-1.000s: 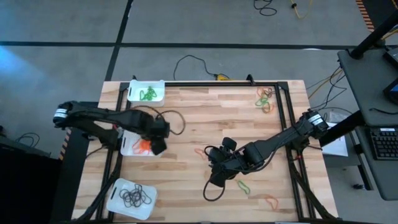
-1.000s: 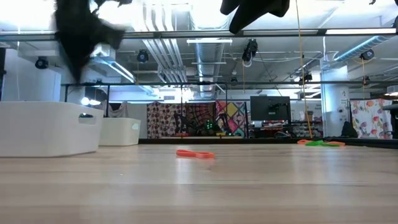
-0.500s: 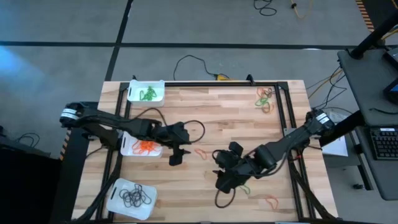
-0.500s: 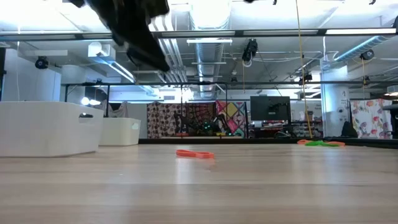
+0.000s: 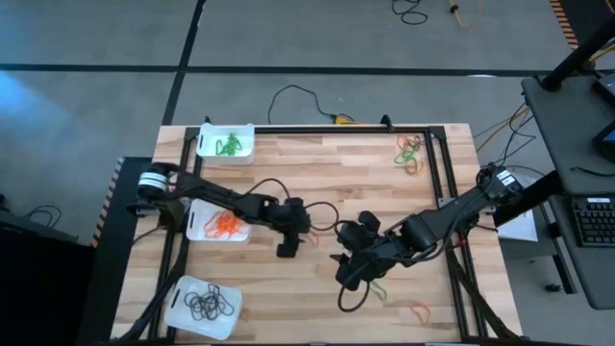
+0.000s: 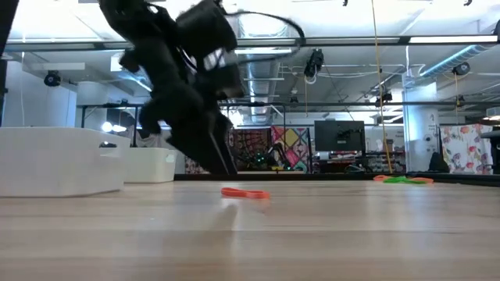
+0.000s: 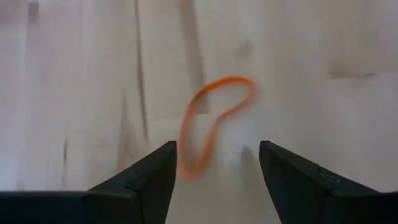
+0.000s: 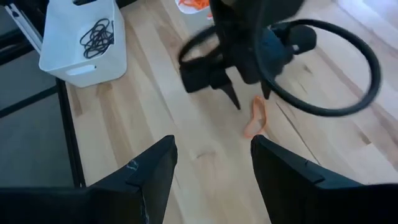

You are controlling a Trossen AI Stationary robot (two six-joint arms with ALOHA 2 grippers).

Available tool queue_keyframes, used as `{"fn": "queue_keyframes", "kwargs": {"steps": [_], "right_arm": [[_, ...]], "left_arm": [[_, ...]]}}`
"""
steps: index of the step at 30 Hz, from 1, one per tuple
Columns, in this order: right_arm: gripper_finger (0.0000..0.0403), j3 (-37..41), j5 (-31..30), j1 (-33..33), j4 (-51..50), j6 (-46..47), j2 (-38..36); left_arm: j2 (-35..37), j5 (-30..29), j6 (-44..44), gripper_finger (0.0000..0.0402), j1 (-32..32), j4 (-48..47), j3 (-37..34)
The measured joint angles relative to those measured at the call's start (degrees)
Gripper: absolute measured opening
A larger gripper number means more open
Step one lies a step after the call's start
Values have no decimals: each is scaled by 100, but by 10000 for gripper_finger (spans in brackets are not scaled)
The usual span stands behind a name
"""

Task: Sort rubber bands into baskets
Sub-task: Put the orange rubber band into the middle white bin

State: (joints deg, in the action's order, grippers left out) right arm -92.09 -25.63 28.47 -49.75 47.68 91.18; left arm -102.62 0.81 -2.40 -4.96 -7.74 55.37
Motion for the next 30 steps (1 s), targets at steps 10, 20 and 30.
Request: {"fn": "queue_keyframes", "kwargs": {"steps": [10, 20, 30], "right_arm": [[201, 0, -39, 0, -95, 232, 4], [201, 1, -354, -57, -102, 199, 5], [201, 2, -356, -95, -102, -174, 7]], "left_arm": [[-483, 19, -29, 209, 320, -2, 171], [-703, 67, 47, 69, 310, -147, 191], [-148, -39, 534, 2, 310, -972, 179]]}}
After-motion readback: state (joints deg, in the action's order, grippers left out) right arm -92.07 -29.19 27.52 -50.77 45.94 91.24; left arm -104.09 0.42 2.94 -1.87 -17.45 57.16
